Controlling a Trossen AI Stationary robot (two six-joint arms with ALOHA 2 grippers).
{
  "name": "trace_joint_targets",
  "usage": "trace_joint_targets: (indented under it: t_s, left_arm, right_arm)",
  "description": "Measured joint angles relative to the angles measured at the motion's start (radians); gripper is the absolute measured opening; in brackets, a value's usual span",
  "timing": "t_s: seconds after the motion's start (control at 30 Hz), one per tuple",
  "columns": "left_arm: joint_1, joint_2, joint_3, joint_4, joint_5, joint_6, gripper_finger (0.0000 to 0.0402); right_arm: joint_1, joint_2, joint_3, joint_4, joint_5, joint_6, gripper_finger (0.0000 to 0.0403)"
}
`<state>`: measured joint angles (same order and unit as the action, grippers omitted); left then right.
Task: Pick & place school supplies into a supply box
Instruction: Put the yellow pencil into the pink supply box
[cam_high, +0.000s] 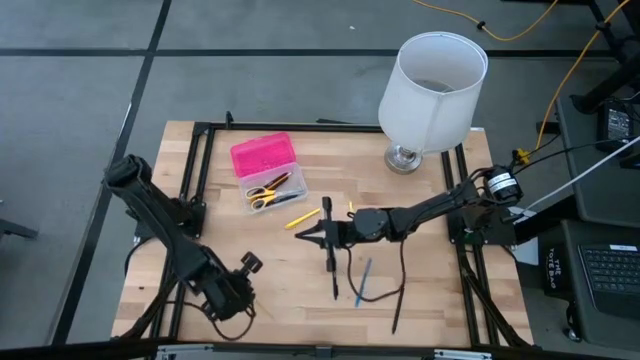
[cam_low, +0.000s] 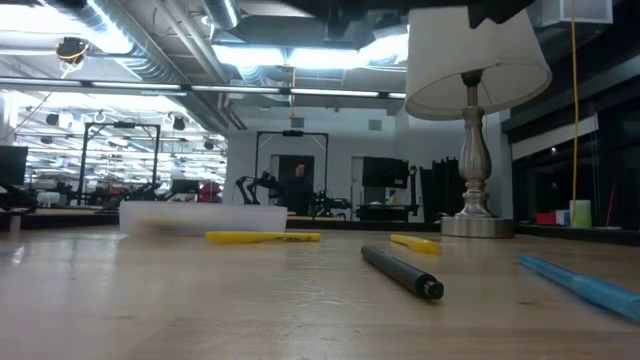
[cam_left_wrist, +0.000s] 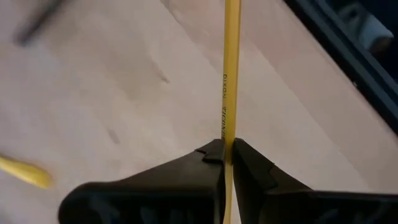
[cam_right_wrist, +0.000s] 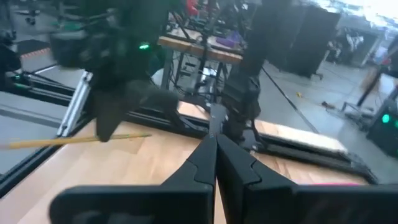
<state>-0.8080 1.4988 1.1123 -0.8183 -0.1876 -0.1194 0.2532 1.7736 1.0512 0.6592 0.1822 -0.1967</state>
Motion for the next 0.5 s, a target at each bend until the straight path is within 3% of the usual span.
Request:
trace_joint_targets:
  t_s: [0.17,0.5]
  left_arm:
    - [0.051,-0.098,-0.051,0.065,-0.04,0.057,0.0007]
    - [0.263,-0.403,-0.418,0.34,0.001,0.161,0.0008]
  right_arm:
    - [0.042,-0.029,0.002,-0.029,0.002,-0.069,0.0011]
    - [0.08,-0.042,0.002,-0.052,0.009,-0.141,0.0011]
